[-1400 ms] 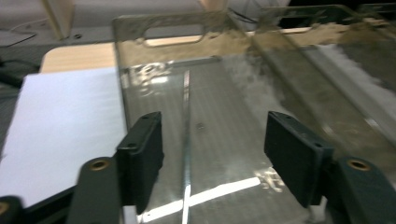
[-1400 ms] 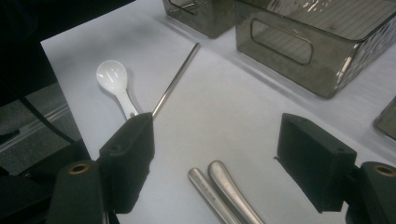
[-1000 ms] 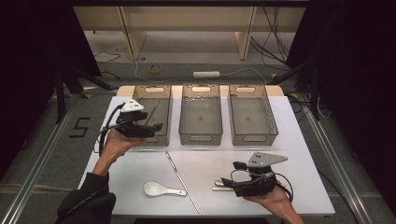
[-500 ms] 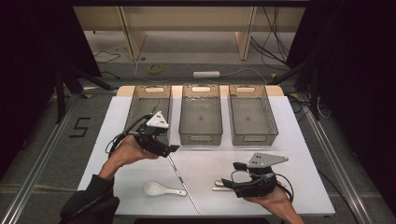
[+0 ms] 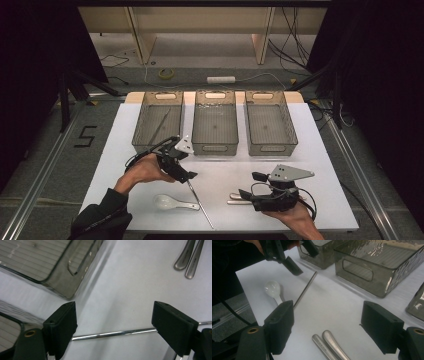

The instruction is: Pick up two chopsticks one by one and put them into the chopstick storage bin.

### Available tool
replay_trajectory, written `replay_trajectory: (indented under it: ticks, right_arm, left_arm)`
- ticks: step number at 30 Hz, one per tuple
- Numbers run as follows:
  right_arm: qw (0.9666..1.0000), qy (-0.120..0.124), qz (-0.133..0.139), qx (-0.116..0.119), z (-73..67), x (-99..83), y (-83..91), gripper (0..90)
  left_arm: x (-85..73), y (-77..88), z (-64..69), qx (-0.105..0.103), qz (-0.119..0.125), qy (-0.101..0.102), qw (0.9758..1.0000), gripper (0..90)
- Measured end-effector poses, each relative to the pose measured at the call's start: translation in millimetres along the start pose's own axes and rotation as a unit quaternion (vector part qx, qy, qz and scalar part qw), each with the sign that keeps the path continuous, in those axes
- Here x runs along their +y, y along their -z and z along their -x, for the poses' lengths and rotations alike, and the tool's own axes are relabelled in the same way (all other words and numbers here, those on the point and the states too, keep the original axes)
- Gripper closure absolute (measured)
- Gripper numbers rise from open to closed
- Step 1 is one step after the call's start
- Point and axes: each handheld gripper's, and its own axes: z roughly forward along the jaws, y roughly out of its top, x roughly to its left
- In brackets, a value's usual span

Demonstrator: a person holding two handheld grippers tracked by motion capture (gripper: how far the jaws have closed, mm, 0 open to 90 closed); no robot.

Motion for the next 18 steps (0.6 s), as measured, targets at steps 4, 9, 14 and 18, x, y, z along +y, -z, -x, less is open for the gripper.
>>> replay_trajectory:
  ticks: [4, 9, 14, 18]
  right_arm:
    - [1.0, 0.002, -0.001, 0.002, -0.6, -0.5, -1.4, 27.4]
    - [1.0, 0.004, -0.006, 0.007, -1.1, -0.8, -2.8, 27.4]
    - [0.9999, 0.002, -0.009, 0.008, -1.7, -0.9, -3.8, 27.4]
    - [0.9999, 0.003, -0.012, 0.009, -1.3, -1.1, -4.4, 27.4]
  left_arm:
    - [-2.0, -11.1, 2.3, -0.008, -0.022, -0.012, 0.9996, 19.2]
    - [-4.6, -21.2, 2.8, -0.017, -0.048, -0.027, 0.9983, 19.8]
    - [-5.6, -29.2, 2.4, -0.03, -0.07, -0.042, 0.9962, 20.3]
    - [-6.5, -33.9, 2.3, -0.041, -0.082, -0.047, 0.9947, 20.3]
